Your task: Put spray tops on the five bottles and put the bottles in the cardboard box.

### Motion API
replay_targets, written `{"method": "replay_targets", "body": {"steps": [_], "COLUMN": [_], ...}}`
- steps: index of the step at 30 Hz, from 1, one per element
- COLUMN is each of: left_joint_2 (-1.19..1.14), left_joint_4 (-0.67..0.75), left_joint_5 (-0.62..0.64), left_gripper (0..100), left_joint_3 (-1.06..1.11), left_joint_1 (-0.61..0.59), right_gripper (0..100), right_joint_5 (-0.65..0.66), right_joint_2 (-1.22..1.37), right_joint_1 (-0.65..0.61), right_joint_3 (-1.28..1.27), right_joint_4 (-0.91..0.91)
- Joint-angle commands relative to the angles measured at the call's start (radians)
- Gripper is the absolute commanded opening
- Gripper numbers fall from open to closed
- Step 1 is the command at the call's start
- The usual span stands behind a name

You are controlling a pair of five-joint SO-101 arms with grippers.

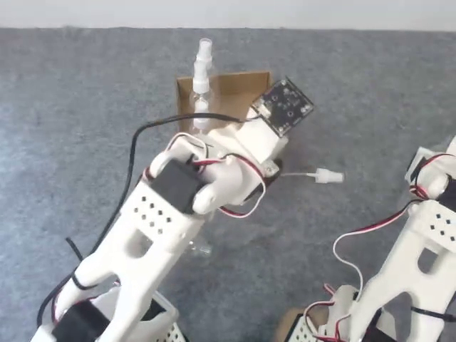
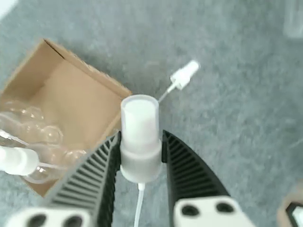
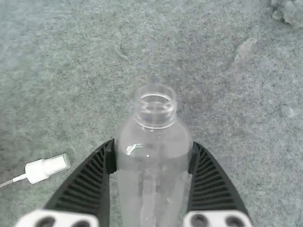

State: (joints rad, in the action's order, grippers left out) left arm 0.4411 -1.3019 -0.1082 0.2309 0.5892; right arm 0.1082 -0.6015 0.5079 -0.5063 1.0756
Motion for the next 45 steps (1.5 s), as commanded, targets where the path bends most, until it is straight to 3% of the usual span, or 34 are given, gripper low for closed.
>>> {"method": "replay_targets", "body": {"steps": [1, 20, 27, 34, 45], "left_joint_2": [0.074, 0.330, 0.462, 0.615, 0.718], "left_joint_4": [0.026, 0.031, 0.176, 0.269, 0.351], "left_joint_5": [0.044, 0.233, 0.311, 0.361, 0.454], "left_gripper": [1, 1, 1, 1, 1], "left_joint_3": [-0.101, -0.113, 0.065, 0.209, 0.321], "left_joint_1": [-0.017, -0.298, -0.356, -0.402, -0.503], "right_gripper": [5.1, 5.4, 5.3, 5.1, 3.2], "right_joint_5": [0.006, 0.003, 0.006, 0.006, 0.005], "right_joint_2": [-0.007, -0.117, -0.197, -0.208, -0.263], "right_joint_1": [-0.028, -0.426, -0.653, -0.803, -0.911], "right_joint_3": [0.031, 0.011, -0.060, -0.110, -0.114], "right_joint_4": [0.007, 0.130, 0.128, 0.056, 0.065]}}
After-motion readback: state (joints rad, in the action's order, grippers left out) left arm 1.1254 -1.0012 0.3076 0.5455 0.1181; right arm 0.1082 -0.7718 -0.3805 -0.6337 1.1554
